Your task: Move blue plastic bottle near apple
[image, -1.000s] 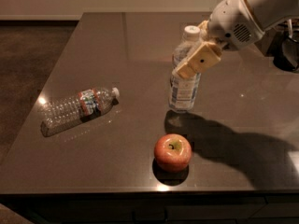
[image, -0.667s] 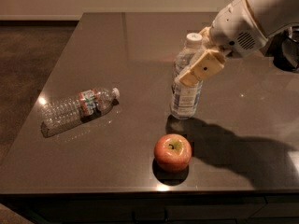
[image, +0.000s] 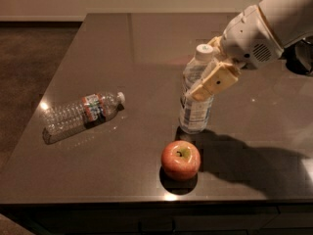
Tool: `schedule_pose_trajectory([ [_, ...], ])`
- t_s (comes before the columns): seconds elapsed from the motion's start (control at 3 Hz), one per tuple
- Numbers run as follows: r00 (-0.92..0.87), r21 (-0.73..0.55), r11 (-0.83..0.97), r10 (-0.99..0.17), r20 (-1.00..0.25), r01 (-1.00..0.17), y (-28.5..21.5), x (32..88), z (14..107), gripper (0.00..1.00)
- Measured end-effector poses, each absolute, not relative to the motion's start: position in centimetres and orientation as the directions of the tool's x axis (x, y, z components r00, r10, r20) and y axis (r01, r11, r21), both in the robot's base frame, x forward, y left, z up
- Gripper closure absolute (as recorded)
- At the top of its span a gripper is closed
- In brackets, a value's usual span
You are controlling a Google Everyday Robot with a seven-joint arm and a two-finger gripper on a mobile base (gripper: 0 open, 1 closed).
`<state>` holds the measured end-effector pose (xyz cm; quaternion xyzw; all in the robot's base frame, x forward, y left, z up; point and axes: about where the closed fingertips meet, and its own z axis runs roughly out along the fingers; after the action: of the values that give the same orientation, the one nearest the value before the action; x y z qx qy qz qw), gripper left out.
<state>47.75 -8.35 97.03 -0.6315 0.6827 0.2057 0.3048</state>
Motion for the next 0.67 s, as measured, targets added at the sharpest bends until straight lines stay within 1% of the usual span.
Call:
schedule_pose_trajectory([
  [0.33,-0.006,-0.095,0.096,-0.737,-0.676,-0.991,-8.59,47.12,96.56,0.64],
  [0.67,0.002,-0.081,0.074,-0.730,-0.684,-0.994,-8.68,46.49,96.28,0.33],
])
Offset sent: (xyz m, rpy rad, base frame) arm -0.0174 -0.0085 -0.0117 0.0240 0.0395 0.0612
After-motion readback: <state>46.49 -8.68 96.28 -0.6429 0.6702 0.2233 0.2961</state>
